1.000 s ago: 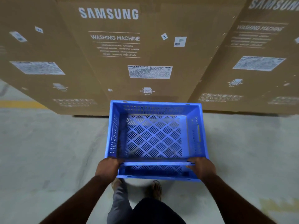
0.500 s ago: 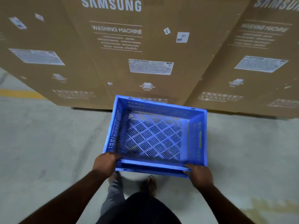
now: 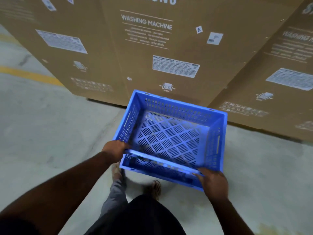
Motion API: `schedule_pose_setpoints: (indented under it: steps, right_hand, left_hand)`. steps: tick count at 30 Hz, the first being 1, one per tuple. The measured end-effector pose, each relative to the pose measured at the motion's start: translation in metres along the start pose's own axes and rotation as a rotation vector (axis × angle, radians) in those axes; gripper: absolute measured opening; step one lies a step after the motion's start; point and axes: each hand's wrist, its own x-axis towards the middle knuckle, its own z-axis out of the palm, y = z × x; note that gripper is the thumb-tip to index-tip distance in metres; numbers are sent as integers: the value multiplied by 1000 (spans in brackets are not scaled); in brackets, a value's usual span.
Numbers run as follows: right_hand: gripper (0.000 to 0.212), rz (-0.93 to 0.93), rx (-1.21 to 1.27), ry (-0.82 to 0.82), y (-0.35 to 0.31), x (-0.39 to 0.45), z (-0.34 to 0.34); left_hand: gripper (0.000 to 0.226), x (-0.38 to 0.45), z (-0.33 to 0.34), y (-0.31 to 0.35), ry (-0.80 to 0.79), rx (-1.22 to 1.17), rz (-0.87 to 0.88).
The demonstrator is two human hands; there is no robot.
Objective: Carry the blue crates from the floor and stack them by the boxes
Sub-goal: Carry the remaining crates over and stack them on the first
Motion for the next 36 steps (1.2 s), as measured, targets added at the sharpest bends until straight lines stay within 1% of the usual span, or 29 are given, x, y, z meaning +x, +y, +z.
schedule_pose_setpoints:
  steps: [2,4,5,6,7,8,9,10,12,13,15,16,17,19,21,22,23,24,25,27,28,31,32,33,34,35,36]
  right_hand:
    - [34,54,34,16,5,3,-1]
    - [51,81,89,-23,13,7,4]
    - [60,57,109,-4,17,7,5]
    - [62,18,117,35,20,7,3]
    - [55,-10,126,65,20,6,-7]
    - [42,-24,139,88,18,4,-17]
    - [31,-33,156,106,16,2,-24]
    - [26,-28,165,95,15,1,-24]
    - [28,8,129,36,14,-2,-11]
    - [35,14,90,-5,15,-4,-1]
    - [52,-55,25,-83,17,-4,22]
    - [54,-79,2,-105,17,0,30]
    - [51,-92,-6,-109,13,3,26]
    - [39,-101,3,-68,7,6,19]
    - [31,-89,31,-21,6,6,19]
    - [33,-71,40,-43,7,7,22]
    - [41,-69,9,-69,9,6,28]
    - [52,-90,-37,-133,8,6,34]
    - [57,-104,-68,-216,6,4,39]
    - [50,-72,-84,-343,1,0,39]
    - [47,-51,-60,-325,0,-3,35]
    - [37,8,-45,-162,-1,-14,32]
    - [34,6,-56,-141,-1,-19,31]
    - [33,-10,-74,-157,-1,-24,30]
    - [34,-16,-69,-190,0,-27,31]
    - [37,-11,-37,-167,2,-28,35]
    - [37,13,-2,-159,4,-29,36]
  left_hand:
    - [30,-1,2,6,0,-22,38]
    - [32,-8,19,14,-3,-41,11]
    - [35,-12,33,20,21,-87,-18]
    - [39,-18,49,25,75,-162,-43]
    - [44,-24,61,30,140,-245,-55]
    - [49,-28,69,33,215,-315,-51]
    - [53,-31,74,33,293,-349,-36]
    - [54,-33,76,34,329,-358,-18]
    - [50,-35,68,35,311,-307,29]
    - [49,-34,63,34,317,-284,57]
    - [46,-31,53,28,351,-267,69]
    - [43,-32,50,24,356,-254,62]
    - [40,-34,48,20,362,-238,60]
    - [42,-37,47,14,362,-246,40]
    - [47,-38,42,14,296,-224,21]
    - [48,-37,38,17,242,-180,12]
    - [47,-38,36,19,172,-141,-2]
    - [47,-39,36,24,151,-121,-7]
    - [48,-41,40,28,182,-100,-1]
    - [50,-45,45,34,259,-132,6]
    - [50,-45,48,34,261,-157,5]
    - [54,-34,44,15,196,-168,-25]
    - [57,-30,41,9,171,-137,-14]
    - [59,-28,39,7,151,-94,8]
    - [59,-30,37,10,152,-61,39]
    - [59,-33,41,16,160,-51,69]
    - [59,-37,46,23,202,-74,95]
